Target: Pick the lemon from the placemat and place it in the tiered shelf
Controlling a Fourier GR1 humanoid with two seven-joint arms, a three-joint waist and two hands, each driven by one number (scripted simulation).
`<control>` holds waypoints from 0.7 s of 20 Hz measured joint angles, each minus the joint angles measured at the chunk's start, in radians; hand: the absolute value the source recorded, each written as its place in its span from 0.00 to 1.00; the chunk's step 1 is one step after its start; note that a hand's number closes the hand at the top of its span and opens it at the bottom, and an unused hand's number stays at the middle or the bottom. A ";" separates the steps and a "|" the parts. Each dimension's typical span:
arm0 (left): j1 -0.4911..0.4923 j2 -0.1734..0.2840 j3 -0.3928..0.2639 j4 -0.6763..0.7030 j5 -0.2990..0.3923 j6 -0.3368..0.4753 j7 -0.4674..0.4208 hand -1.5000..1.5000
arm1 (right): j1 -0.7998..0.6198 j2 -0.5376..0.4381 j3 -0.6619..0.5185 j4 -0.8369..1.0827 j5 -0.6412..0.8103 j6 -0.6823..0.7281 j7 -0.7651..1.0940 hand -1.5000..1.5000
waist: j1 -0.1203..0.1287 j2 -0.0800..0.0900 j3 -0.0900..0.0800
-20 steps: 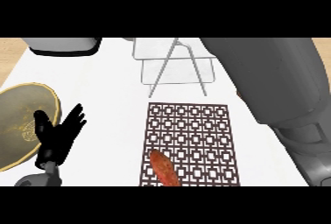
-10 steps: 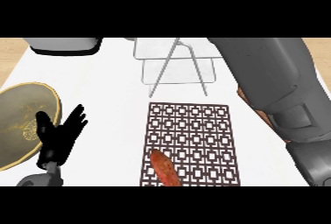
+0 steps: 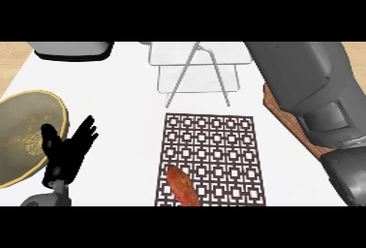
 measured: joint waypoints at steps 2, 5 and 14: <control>-0.007 0.000 0.002 0.013 -0.004 0.000 -0.006 0.50 | -0.008 -0.001 -0.006 0.013 0.001 0.006 -0.015 1.00 | -0.003 -0.001 0.001; -0.023 -0.004 0.002 0.018 -0.008 0.007 0.002 0.50 | -0.027 -0.001 0.005 0.047 0.021 0.025 -0.021 1.00 | -0.004 -0.001 0.001; -0.023 0.006 0.017 0.026 0.003 -0.007 0.007 0.50 | -0.016 0.016 -0.123 0.031 -0.055 -0.139 0.006 0.00 | -0.007 -0.003 0.001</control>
